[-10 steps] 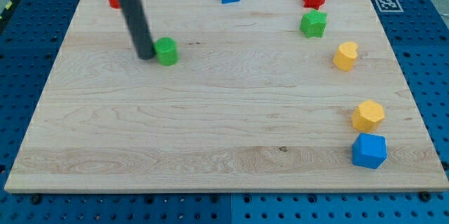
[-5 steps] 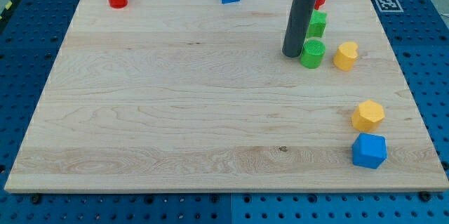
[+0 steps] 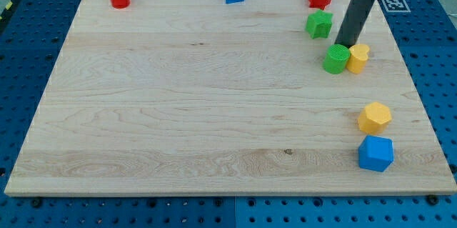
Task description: Slide the green circle to the top left side of the hexagon
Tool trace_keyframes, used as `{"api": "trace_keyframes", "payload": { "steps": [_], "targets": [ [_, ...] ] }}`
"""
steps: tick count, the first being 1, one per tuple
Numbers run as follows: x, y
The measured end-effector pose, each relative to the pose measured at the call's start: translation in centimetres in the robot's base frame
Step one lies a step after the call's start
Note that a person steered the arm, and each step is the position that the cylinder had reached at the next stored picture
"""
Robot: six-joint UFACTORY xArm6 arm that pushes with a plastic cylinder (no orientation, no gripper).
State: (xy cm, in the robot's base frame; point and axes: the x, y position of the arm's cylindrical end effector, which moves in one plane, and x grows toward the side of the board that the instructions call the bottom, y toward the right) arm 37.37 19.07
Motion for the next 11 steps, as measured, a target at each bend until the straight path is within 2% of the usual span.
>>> {"api": "trace_keyframes", "payload": {
  "steps": [1, 2, 4, 8, 11],
  "targets": [
    [0.0, -2.9],
    [0.0, -3.1],
    [0.3, -1.9],
    [4.9, -1.9],
    [6.2, -1.9]
  ]
}}
